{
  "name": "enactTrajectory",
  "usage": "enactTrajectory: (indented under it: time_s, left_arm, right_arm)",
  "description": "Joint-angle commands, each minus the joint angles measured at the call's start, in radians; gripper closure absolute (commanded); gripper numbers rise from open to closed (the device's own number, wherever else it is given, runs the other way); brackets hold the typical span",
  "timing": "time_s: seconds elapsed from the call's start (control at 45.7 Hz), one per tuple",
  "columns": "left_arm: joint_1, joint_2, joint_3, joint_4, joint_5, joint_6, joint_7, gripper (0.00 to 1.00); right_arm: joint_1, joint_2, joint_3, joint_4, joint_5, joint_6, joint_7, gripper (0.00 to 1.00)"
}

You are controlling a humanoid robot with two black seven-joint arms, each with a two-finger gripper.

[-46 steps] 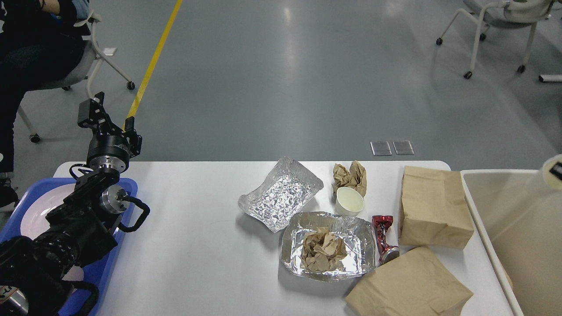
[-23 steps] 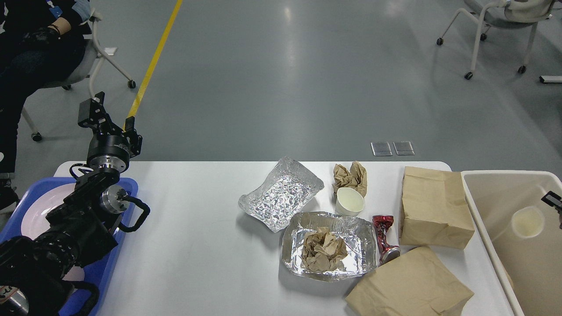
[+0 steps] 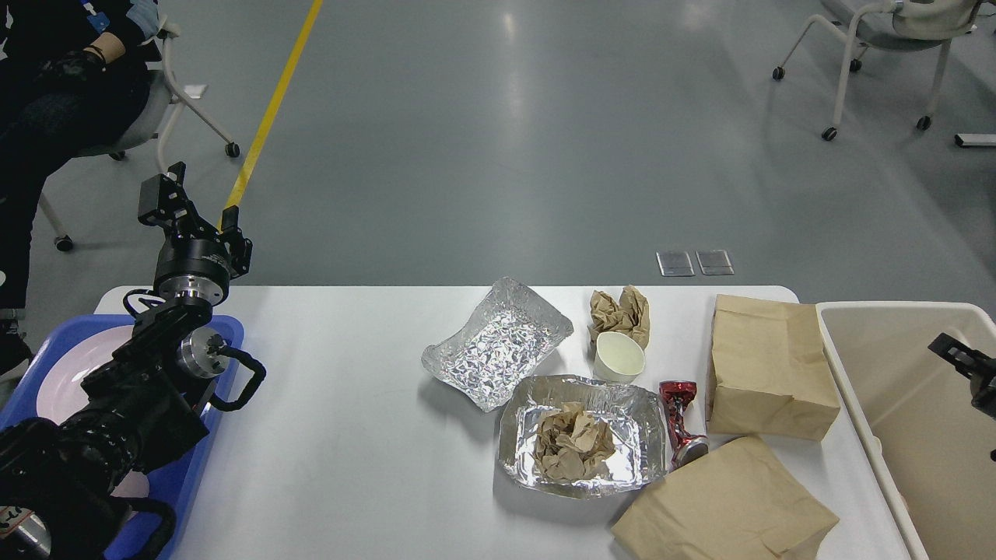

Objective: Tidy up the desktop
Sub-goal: 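Release the cup into the bin and raise the right gripper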

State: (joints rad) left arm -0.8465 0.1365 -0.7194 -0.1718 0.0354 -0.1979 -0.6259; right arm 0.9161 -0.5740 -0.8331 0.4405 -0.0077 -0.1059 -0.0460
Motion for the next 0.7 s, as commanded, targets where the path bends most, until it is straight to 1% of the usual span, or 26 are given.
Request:
enactTrajectory:
  time_s: [0.0,0.175,0.394,0.46,0.57,0.679]
  left_arm:
    - [0.001,0.000,0.000,0.000,0.000,0.000,0.000,0.04]
    - [0.000,0.000,0.000,0.000,0.000,0.000,0.000,0.04]
    - [0.000,0.000,0.000,0.000,0.000,0.000,0.000,0.04]
    - [0.000,0.000,0.000,0.000,0.000,0.000,0.000,0.04]
    - [0.000,0.000,0.000,0.000,0.001,0.001,0.000,0.04]
    - [0.001,0.000,0.000,0.000,0.000,0.000,0.000,0.04]
  right_arm:
    - [0.007,0.002,-0.001,0.007,0.002,0.002,0.000,0.00]
    - [0.058,0.014,-0.017,0.047,0.006,0.012,0.001,0.00]
    - [0.282,0.008,-0.067,0.173,0.006,0.015,0.001,0.00]
    - [0.364,0.011,-0.104,0.249,0.006,0.018,0.003,0.00]
    - [0.524,0.028,-0.162,0.423,0.006,0.034,0.006,0.00]
    - [0.653,0.097,-0.195,0.517,0.006,0.060,0.006,0.00]
